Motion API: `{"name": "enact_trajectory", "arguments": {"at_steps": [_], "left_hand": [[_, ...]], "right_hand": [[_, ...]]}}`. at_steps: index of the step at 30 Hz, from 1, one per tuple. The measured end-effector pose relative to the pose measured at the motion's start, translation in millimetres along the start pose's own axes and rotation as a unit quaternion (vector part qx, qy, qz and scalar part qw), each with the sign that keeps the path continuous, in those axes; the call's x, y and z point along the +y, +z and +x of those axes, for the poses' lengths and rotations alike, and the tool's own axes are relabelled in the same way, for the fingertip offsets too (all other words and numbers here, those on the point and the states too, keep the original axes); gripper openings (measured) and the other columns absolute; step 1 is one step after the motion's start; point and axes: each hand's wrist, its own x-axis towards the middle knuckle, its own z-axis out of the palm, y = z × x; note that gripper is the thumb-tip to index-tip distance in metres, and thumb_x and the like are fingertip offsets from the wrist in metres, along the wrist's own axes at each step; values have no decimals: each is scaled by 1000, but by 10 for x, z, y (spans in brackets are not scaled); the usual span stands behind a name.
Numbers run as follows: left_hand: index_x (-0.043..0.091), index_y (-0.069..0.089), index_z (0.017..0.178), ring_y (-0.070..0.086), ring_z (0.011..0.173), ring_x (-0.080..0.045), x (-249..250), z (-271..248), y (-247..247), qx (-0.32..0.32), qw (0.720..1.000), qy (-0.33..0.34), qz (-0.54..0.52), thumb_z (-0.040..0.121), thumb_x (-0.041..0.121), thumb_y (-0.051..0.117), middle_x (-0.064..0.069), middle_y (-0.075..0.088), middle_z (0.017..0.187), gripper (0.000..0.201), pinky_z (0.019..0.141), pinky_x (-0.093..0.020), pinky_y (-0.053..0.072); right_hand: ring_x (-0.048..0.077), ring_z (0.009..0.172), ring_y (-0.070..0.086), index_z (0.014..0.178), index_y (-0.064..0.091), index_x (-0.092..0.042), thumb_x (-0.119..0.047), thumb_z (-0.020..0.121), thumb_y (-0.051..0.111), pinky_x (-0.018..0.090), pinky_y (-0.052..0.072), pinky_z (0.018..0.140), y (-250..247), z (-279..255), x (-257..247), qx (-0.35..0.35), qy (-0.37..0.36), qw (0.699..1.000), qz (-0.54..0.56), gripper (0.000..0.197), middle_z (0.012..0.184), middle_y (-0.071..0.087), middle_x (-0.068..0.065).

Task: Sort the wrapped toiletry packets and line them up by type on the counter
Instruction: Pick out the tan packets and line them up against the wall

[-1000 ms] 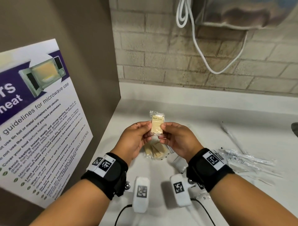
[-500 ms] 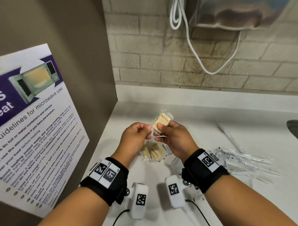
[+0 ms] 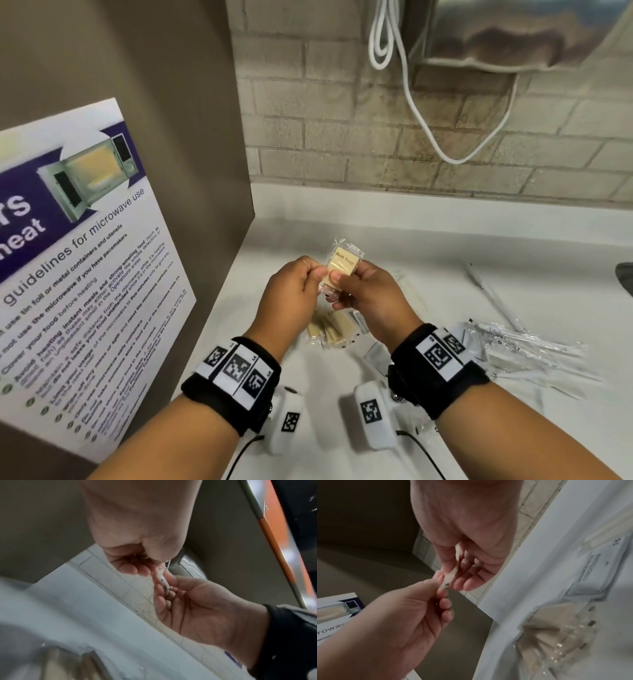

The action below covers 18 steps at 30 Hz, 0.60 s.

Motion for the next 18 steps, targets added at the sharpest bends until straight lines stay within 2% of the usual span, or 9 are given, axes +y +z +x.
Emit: {"name": "enact_trajectory", "arguments": {"at_steps": [1,3,5,7,9,13,14,16,18], "left_hand": [[16,59,81,58,69,-14,-7,1,24,8,999,-28,-44,95,27,53,4,62,73,19,66,-27,47],[11,61,81,54,65,-14,5,1,44,-1,984,-107,-142,95,28,55,1,60,70,23,63,-28,45],[14,63,83,54,69,-12,-3,34,46,-45,954,-176,-240,93,24,59,1,62,75,15,63,-27,45],[17,64,85,56,71,-12,-10,64,10,-71,926,-199,-312,92,18,61,1,64,78,8,63,-27,45],[17,62,83,55,68,-12,-24,101,-11,-58,941,-180,-281,93,17,60,1,63,75,10,61,-26,46],[16,49,91,53,66,-7,54,93,27,-5,993,-84,-82,99,23,44,6,57,76,12,58,-20,41],[16,45,93,53,67,-7,72,79,40,8,998,-55,-41,100,23,41,8,55,76,11,56,-19,39],[18,41,95,55,68,-14,65,55,56,27,999,-17,3,101,24,38,5,55,76,9,56,-27,40],[18,42,97,55,69,-19,52,26,62,37,999,-12,2,101,24,39,1,57,77,8,59,-29,40]], "right_hand": [[22,65,59,106,64,-4,-5,91,58,27,51,57,6,0,5,-1,-2,1000,1,16,80,64,13],[22,64,58,108,64,-2,-3,91,58,27,51,57,-8,2,5,-6,4,1000,1,18,79,64,13],[20,60,58,109,64,-1,-2,90,59,27,51,56,-52,8,-9,-18,20,999,-19,19,78,66,11],[21,59,57,107,66,-3,-1,88,62,29,49,57,-96,16,-10,-39,34,997,-61,20,77,66,10],[21,59,57,107,66,-4,-1,88,63,30,48,57,-96,19,-12,-57,34,993,-94,20,78,66,11],[18,55,56,110,65,-8,-6,86,64,29,47,55,-38,17,3,-72,33,995,-56,24,73,66,5],[20,55,55,110,66,-10,-11,84,65,28,47,54,-28,18,7,-77,35,996,-42,26,72,65,5],[21,54,52,109,65,-12,-17,79,64,27,45,53,-24,21,12,-83,39,995,-38,30,70,62,6],[20,53,52,109,65,-12,-15,81,64,25,45,51,-26,12,-4,-91,40,994,-53,28,69,60,6]]}}
